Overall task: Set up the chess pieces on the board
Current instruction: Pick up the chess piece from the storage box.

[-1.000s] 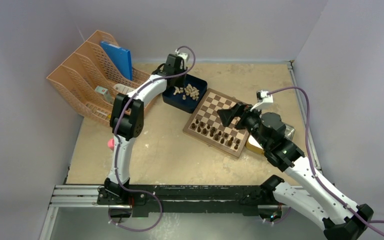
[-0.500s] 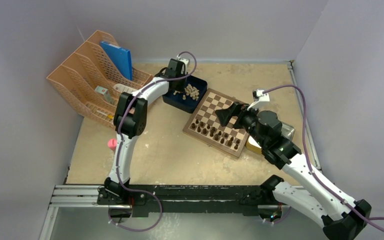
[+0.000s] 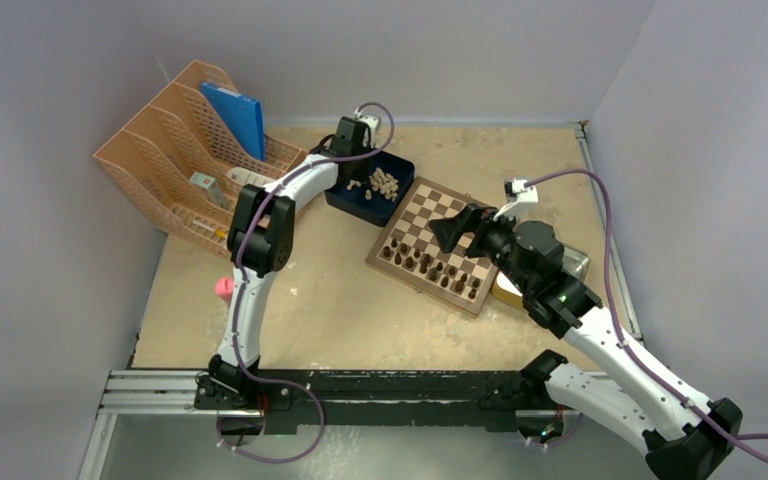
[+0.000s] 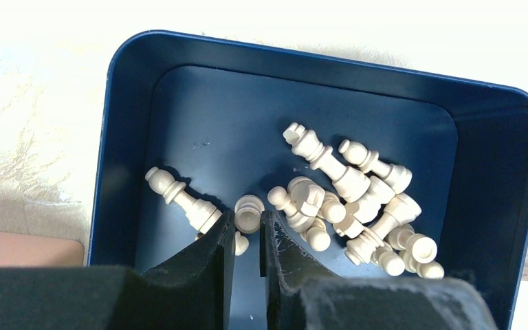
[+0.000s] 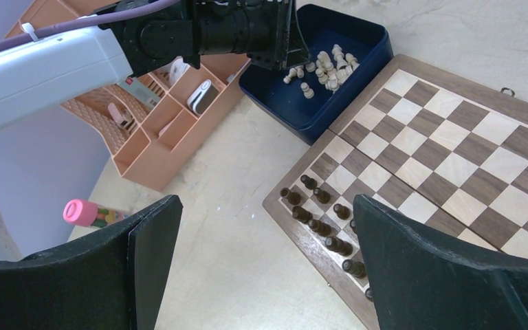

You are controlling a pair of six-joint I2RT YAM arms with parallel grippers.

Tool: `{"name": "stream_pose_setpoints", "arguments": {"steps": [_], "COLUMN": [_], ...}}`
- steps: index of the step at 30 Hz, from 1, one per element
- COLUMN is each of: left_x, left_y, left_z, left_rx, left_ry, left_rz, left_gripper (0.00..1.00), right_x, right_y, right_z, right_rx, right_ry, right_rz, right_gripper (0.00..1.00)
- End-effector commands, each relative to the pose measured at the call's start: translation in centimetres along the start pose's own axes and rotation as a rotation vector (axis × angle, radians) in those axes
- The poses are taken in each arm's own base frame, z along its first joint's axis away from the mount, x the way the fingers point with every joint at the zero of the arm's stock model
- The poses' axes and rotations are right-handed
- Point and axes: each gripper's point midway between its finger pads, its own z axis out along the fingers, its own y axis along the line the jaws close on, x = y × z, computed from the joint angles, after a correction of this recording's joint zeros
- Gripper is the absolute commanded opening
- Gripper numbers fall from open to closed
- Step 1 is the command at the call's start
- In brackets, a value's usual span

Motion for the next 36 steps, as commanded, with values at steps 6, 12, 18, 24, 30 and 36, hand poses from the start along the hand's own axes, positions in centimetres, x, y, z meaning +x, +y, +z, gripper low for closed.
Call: {"name": "stream_pose_setpoints", "arguments": {"steps": [6,12,18,24,30,36], "left_x": [-5.9,-8.1,-9.0,-9.3,-9.0,-8.4], "left_y": [0.2,-0.6,-3.1,-6.8,-10.8,-14.8], "left_z": [-4.0,-7.3,-10.0,-12.1,-12.6,-11.9], "left_rx": [-0.001,0.036,0.115,0.196,0.24,0.279], "left_ry": [-0.151,-0.209,-0.233,-0.246,-0.26,-0.254], "left_rz": [-0.002,-0.033,-0.025,-0.017,0.016,0.051], "left_gripper": [0.1,0.1,0.1,0.1,0.1,0.1], "right_x": [-1.2,-1.2,-1.7,-2.3,-3.6,-4.5], "right_y": [0.5,0.4,0.5,1.1,1.6,1.9], "right_z": [0.0,0.0,-0.6,-1.2,-2.1,-4.0], "right_rx": [-0.03,-0.024,-0.027,-0.056,-0.054,-0.075], "right_ry": [-0.058,-0.056,-0.07,-0.097,-0.112,-0.153], "right_rz": [-0.01,-0.014,-0.025,-0.009,0.0,0.013], "right_gripper": [0.96,0.96,0.96,0.96,0.95,0.95]}}
